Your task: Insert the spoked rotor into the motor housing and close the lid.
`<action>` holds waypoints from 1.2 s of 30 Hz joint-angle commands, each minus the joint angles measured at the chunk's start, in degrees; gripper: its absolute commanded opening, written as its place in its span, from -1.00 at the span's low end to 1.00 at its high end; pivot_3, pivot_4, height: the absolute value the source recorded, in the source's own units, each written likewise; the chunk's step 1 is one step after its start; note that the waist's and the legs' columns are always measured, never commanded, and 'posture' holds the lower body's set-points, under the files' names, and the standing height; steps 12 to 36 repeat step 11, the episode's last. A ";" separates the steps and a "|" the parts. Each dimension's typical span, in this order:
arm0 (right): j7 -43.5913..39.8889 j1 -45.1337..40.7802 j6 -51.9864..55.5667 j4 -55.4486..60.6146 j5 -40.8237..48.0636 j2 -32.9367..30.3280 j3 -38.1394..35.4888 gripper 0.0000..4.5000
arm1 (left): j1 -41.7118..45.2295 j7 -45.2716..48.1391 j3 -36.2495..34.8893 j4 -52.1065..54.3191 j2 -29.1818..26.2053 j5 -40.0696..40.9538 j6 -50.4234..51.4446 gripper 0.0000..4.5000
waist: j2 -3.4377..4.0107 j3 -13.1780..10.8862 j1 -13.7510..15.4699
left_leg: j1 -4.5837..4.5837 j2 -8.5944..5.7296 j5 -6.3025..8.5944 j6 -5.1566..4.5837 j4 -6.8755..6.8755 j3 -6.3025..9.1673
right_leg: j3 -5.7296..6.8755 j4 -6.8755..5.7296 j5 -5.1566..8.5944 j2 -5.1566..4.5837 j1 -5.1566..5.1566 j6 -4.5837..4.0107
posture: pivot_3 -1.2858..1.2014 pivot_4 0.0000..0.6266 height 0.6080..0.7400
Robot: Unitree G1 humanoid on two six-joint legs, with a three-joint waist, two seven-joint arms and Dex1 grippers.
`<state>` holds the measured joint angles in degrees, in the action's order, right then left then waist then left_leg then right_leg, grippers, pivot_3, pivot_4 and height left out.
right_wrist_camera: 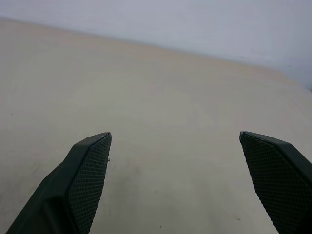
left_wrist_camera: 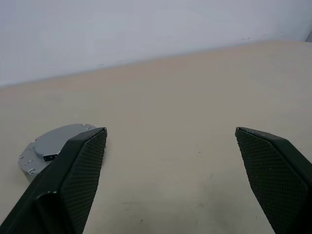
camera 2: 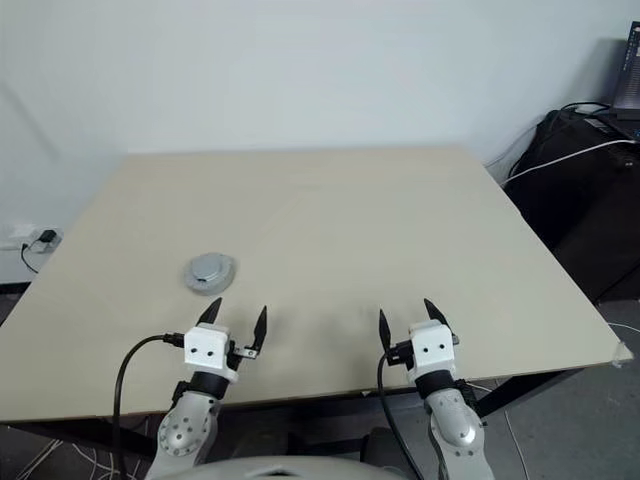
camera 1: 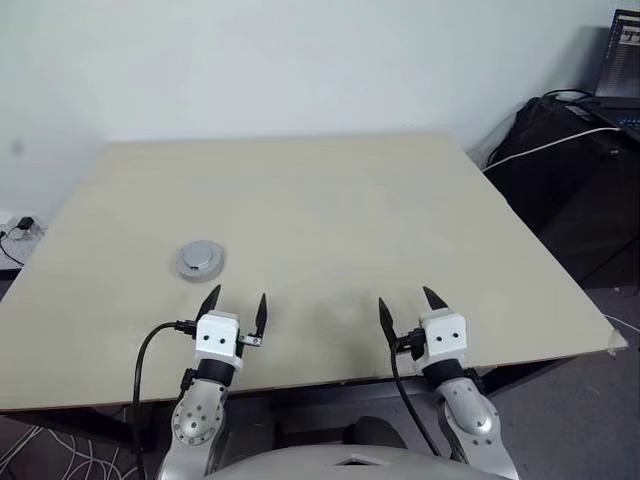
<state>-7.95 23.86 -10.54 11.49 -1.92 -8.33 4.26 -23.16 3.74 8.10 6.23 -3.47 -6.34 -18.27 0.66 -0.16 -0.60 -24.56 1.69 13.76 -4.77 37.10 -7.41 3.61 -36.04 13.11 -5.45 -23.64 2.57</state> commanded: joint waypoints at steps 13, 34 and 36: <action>-0.37 -1.15 -4.55 -4.90 1.40 0.17 -1.51 1.00 | 2.87 0.18 0.59 -1.50 0.31 0.90 -1.21 0.99 | -0.01 0.02 -0.02 | 0.00 0.00 0.00 -0.01 0.05 0.00 | 0.01 0.00 -0.01 0.03 0.03 0.00 | 0.03 -1.00 1.00; -0.37 -1.15 -4.55 -4.90 1.40 0.17 -1.51 1.00 | 2.87 0.18 0.59 -1.50 0.31 0.90 -1.21 0.99 | -0.01 0.02 -0.02 | 0.00 0.00 0.00 -0.01 0.05 0.00 | 0.01 0.00 -0.01 0.03 0.03 0.00 | 0.03 -1.00 1.00; -0.37 -1.15 -4.55 -4.90 1.40 0.17 -1.51 1.00 | 2.87 0.18 0.59 -1.50 0.31 0.90 -1.21 0.99 | -0.01 0.02 -0.02 | 0.00 0.00 0.00 -0.01 0.05 0.00 | 0.01 0.00 -0.01 0.03 0.03 0.00 | 0.03 -1.00 1.00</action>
